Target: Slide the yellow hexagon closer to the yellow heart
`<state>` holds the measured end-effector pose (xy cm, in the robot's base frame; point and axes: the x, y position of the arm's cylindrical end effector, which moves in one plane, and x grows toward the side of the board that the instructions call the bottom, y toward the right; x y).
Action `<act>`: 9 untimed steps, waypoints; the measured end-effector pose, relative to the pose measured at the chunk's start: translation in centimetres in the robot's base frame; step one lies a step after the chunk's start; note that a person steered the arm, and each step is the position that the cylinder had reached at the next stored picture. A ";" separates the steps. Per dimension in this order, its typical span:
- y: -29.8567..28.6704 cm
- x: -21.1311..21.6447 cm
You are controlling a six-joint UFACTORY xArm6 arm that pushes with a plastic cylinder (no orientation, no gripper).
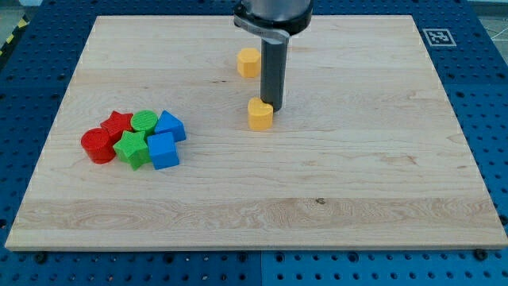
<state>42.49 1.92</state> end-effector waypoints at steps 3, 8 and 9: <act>-3.8 2.5; -1.1 -21.0; -2.4 -20.2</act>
<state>22.34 -0.49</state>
